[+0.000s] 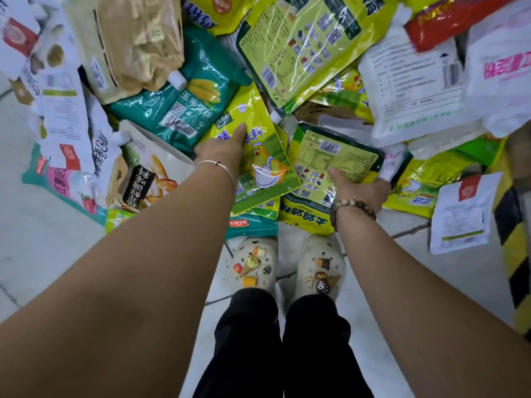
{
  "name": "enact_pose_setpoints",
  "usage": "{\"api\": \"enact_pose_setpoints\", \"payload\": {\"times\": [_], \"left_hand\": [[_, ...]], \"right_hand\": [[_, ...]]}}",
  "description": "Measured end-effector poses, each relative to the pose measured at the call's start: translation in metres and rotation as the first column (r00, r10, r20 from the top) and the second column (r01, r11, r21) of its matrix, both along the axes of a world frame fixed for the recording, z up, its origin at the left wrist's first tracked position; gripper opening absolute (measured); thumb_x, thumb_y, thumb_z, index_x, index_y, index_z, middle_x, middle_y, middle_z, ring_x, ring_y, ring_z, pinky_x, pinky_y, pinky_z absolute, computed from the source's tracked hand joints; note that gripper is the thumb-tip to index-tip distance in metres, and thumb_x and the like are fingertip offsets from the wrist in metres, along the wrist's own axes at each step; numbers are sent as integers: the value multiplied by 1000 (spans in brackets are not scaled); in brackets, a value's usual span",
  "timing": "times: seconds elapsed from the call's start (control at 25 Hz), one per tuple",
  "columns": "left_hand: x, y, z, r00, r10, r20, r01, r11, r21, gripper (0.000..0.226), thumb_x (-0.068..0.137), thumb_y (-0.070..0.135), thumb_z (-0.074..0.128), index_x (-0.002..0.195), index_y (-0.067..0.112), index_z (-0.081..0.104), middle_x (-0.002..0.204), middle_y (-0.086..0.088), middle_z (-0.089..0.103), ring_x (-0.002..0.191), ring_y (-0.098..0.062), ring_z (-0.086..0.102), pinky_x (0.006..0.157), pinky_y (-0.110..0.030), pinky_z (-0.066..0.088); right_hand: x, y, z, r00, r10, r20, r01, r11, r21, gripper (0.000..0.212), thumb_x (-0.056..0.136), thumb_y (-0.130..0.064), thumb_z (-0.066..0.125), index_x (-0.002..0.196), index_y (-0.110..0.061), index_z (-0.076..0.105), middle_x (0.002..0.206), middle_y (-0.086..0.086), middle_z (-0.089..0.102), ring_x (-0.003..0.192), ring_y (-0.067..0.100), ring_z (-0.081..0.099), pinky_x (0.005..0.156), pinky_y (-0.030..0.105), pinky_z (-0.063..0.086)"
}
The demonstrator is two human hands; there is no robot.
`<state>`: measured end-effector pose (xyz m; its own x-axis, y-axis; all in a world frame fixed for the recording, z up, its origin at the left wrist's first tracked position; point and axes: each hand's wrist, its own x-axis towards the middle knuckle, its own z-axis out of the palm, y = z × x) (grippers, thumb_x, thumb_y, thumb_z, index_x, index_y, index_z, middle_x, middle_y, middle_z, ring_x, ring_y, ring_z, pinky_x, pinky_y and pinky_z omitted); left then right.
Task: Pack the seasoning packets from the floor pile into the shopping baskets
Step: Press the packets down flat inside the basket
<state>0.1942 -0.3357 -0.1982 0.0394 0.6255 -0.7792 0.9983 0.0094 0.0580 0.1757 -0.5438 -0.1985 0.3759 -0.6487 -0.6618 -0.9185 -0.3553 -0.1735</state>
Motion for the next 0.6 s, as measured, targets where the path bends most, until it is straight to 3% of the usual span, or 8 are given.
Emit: {"api": "enact_pose_setpoints", "payload": {"times": [0.08,0.12,0.2,0.24,0.28,0.36,0.48,0.6], "left_hand": [[-5,-1,6,965,238,106,-232,970,-68,94,70,60,72,133,-1,39,105,-10,59,50,-10,65,45,-23,52],[-9,-1,5,943,300,148,-293,954,-65,93,68,55,77,133,0,39,100,-9,59,42,-6,62,38,-21,48],[-18,-6,4,939,296,175,-300,954,-3,93,66,53,80,133,3,41,104,-10,59,69,-4,69,57,-20,53],[-20,-9,6,929,305,209,-315,949,18,86,66,50,81,130,5,44,95,-11,58,66,0,67,55,-15,51],[-20,-13,9,894,374,245,-382,924,-17,75,68,42,82,124,7,46,79,-9,54,47,1,60,41,-11,44],[-16,-20,15,800,530,282,-520,846,-116,69,72,26,83,126,5,45,69,-9,50,40,-14,53,38,-18,46],[-12,-25,23,696,651,301,-617,758,-212,67,76,16,79,134,9,46,105,-11,63,80,-24,66,72,-43,58],[-15,-28,32,672,694,259,-644,720,-259,52,82,12,74,127,3,52,116,-16,64,93,-31,67,77,-48,57]], "right_hand": [[-2,-2,-1,1000,-4,4,4,999,36,102,58,-55,80,137,-11,32,143,11,38,128,30,43,97,43,40],[-3,-4,-1,1000,-2,4,2,999,45,102,58,-55,80,136,-10,33,143,11,40,127,30,44,97,43,40],[-2,-7,0,1000,0,-2,0,999,48,100,60,-56,79,135,-7,34,141,13,43,125,32,46,94,42,41],[-2,-7,2,1000,-4,-3,4,998,57,100,61,-55,78,137,-7,34,142,12,42,126,32,45,94,42,41],[-3,-7,3,1000,-5,-1,5,997,72,101,62,-54,78,140,-8,32,144,11,40,129,31,42,96,42,40],[-3,-8,7,1000,2,22,-4,994,107,103,64,-52,78,144,-10,28,149,9,33,134,28,35,101,42,36],[-3,-8,18,994,-16,112,-2,988,157,93,67,-46,78,140,-6,36,143,10,40,130,28,40,98,38,38],[-10,-9,33,985,-20,171,-13,983,184,81,71,-41,77,133,-1,44,134,12,49,123,28,47,92,35,41]]}}
